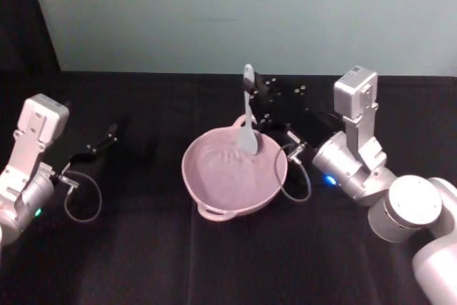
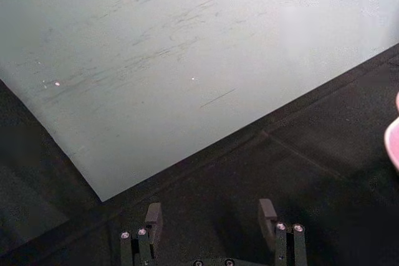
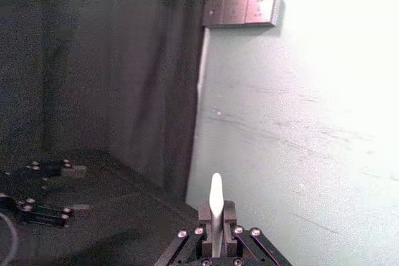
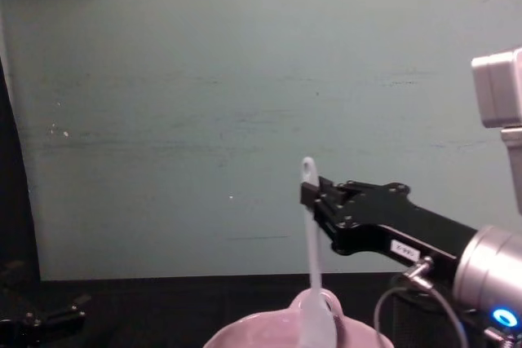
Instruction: Use the one hand to pick up the spoon and stir the clear water in the bowl.
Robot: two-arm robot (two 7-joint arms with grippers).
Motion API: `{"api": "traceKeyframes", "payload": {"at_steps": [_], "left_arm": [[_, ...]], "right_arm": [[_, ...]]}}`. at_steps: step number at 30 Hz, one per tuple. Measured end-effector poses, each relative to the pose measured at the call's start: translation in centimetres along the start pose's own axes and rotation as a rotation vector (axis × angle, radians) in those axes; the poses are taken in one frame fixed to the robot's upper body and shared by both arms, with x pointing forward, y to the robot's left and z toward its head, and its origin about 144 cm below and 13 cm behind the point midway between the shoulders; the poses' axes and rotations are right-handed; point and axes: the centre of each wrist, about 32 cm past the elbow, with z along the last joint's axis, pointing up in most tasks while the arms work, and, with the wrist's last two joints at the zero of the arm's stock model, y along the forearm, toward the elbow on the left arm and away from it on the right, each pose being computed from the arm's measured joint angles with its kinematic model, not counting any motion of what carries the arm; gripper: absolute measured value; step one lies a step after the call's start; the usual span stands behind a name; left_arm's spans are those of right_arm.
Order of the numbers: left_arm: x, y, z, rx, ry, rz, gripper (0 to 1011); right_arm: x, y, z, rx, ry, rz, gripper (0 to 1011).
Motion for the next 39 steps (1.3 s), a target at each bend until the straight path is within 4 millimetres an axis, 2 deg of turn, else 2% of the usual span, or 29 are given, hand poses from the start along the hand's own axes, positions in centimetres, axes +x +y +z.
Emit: {"api": "traceKeyframes", "payload": {"at_steps": [7,16,27,32,39], "left_arm": [[0.0,0.0,0.0,0.000,0.000,0.000,1011],[0.0,0.0,0.0,0.000,0.000,0.000,1011],[0.0,0.0,0.0,0.000,0.000,0.000,1011],[0.0,0.0,0.0,0.000,0.000,0.000,1011],[0.0,0.0,0.0,0.000,0.000,0.000,1011]], "right_arm": [[0.8,-1.5,1.0,-0.035,-0.002,-0.003,109],[0.2,-3.1,2.5,-0.070,0.096,0.093,109],[-1.7,-2.1,2.4,-0.056,0.171,0.154,108],[-2.4,-1.2,1.4,-0.010,0.150,0.090,109],[-1.9,-0.7,0.7,0.016,0.133,0.000,109]]}}
